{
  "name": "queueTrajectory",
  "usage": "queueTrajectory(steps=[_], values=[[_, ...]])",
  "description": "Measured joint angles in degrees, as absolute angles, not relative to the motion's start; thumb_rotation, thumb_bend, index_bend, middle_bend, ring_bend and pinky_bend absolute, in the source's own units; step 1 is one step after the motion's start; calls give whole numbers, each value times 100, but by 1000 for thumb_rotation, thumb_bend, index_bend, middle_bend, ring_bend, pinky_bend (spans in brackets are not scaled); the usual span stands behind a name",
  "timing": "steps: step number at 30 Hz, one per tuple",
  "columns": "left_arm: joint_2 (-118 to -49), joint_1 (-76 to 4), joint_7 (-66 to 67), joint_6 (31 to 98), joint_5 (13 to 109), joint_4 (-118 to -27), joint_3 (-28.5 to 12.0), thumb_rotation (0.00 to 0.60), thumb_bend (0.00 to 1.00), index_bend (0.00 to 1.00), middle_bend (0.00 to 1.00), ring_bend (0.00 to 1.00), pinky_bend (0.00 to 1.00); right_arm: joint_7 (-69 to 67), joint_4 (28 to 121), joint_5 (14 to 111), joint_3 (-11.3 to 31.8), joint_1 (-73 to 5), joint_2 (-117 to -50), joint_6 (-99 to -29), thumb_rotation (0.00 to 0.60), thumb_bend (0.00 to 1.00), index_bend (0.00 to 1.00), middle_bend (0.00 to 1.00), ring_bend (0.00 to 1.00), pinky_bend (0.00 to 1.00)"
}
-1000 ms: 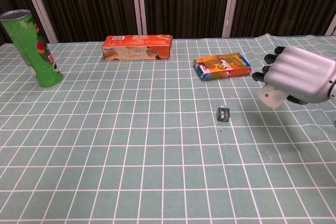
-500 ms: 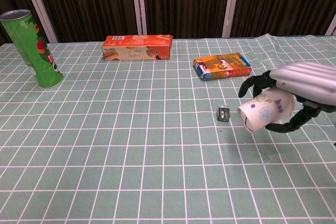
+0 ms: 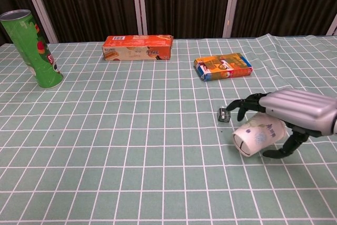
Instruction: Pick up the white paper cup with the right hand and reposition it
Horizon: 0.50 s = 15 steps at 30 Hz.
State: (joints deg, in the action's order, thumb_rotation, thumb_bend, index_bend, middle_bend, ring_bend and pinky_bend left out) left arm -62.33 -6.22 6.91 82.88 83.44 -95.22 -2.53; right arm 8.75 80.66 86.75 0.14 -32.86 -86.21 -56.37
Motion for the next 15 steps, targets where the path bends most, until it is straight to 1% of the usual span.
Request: queueTrajectory(steps=[4, 9, 15], values=[[-6234, -620, 707, 8292, 8348, -9535, -248, 600, 0, 0, 0, 0, 0, 1279, 8146, 8696, -54, -3319, -8454, -5510, 600, 43, 0, 0, 0, 0], [-6239, -612, 737, 8315, 8388, -9556, -231, 600, 0, 0, 0, 0, 0, 2253, 8324, 9144, -224, -3290, -8215, -5817, 600, 45, 0, 0, 0, 0], [-6264, -608, 800, 8328, 8408, -9559, -218, 600, 0, 0, 0, 0, 0, 3496, 8574, 9625, -424, -3247, -8096, -5993, 600, 49, 0, 0, 0, 0]])
